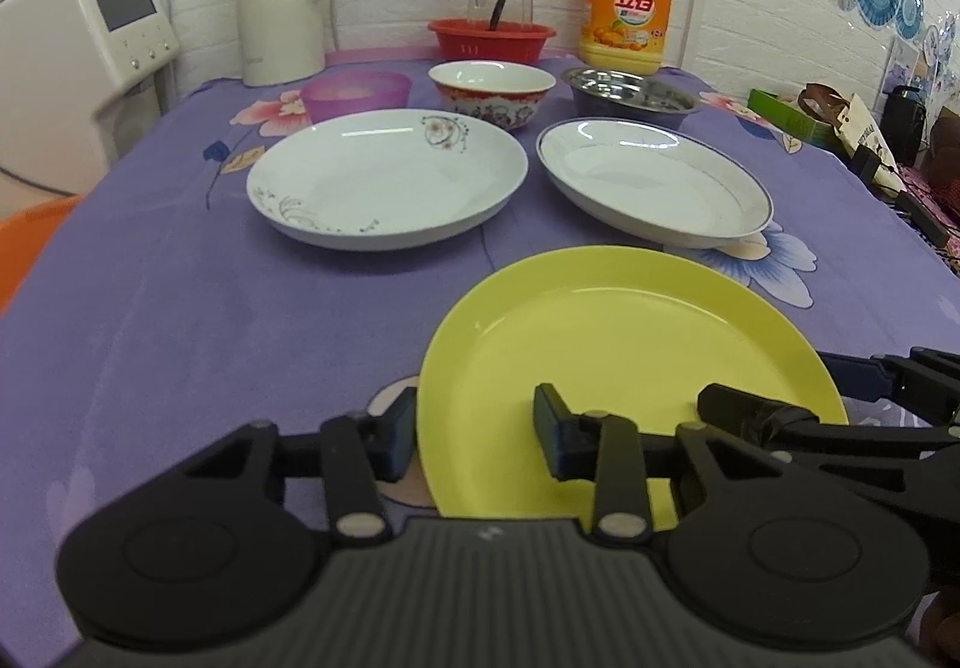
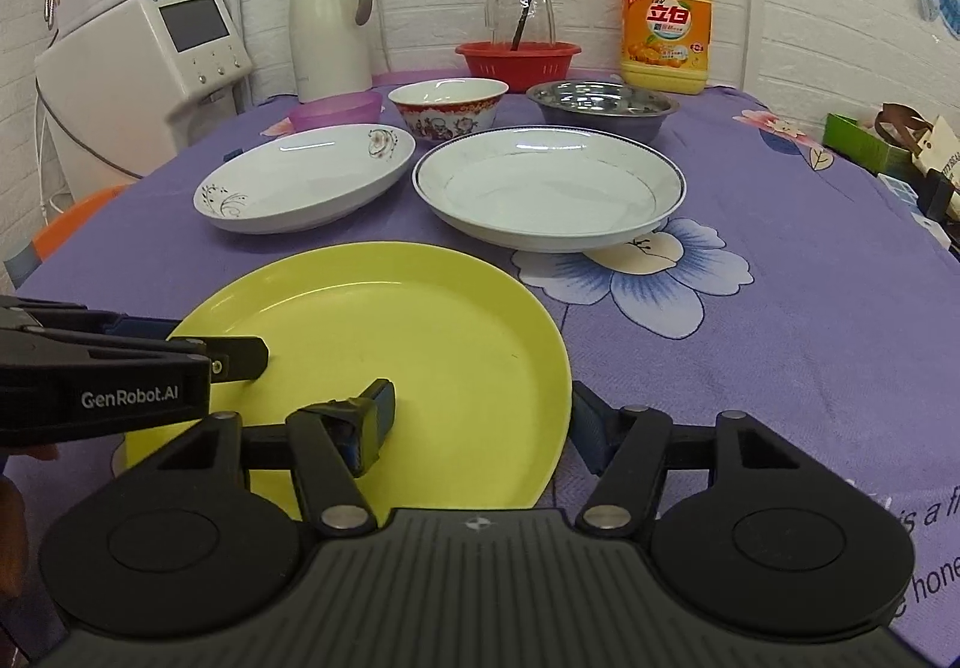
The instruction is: Organize plates and bowls
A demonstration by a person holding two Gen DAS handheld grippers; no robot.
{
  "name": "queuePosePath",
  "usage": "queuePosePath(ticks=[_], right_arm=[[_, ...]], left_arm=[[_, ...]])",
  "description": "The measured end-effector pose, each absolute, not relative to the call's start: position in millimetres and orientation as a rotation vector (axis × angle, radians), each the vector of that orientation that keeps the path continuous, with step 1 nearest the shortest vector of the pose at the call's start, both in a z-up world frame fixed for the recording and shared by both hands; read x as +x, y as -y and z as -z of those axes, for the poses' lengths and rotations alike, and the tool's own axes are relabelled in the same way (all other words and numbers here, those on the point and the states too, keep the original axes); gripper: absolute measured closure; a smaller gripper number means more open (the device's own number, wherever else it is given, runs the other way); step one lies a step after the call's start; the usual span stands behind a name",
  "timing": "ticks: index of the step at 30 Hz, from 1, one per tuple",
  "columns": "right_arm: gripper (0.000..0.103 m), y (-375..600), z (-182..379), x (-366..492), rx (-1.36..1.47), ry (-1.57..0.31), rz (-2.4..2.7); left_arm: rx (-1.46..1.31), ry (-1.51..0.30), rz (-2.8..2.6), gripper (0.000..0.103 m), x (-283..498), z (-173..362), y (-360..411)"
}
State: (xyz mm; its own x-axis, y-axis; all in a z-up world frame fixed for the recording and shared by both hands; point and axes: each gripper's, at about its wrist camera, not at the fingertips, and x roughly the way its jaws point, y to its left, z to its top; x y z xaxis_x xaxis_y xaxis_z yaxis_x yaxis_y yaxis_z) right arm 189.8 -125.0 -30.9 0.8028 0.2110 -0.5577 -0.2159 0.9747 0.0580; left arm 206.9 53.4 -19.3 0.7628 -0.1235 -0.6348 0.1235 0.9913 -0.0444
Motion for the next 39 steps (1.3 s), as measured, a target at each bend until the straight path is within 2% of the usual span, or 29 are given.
queuePosePath(ticks=[5, 11, 23, 24, 25, 26, 27, 31, 39], right_arm=[[0.001, 95, 24, 188, -0.013, -0.574, -0.307], [0.001, 62, 31, 198, -0.025, -0.605, -0.379], [0.0, 56, 37, 202, -0.069, -0.612, -0.37], [0.0, 56, 37, 203, -0.074, -0.617, -0.382], [0.0, 57, 35, 204, -0.068, -0.624, -0.394], [0.0, 61, 33, 205, -0.046, -0.628, -0.404], [0.0, 68, 29, 206, -0.017, -0.624, -0.406], [0.0, 91, 7, 217, 0.019, -0.573, -0.371], [0.0, 82, -29, 283, -0.049, -0.484, -0.443]], left_arm=[[0.005, -0.66, 0.039, 0.068, 197, 5, -82], [-0.023, -0.694, -0.045, 0.068, 190, 13, -116], [-0.043, -0.676, -0.008, 0.068, 200, 24, -120], [-0.049, -0.676, -0.002, 0.065, 201, 24, -121], [-0.049, -0.681, 0.0, 0.058, 203, 24, -123], [-0.053, -0.684, -0.003, 0.038, 204, 22, -126], [-0.066, -0.674, -0.011, 0.035, 204, 19, -130], [-0.097, -0.636, -0.016, 0.035, 212, 4, -151], [-0.093, -0.5, -0.093, 0.034, 278, -54, -191]])
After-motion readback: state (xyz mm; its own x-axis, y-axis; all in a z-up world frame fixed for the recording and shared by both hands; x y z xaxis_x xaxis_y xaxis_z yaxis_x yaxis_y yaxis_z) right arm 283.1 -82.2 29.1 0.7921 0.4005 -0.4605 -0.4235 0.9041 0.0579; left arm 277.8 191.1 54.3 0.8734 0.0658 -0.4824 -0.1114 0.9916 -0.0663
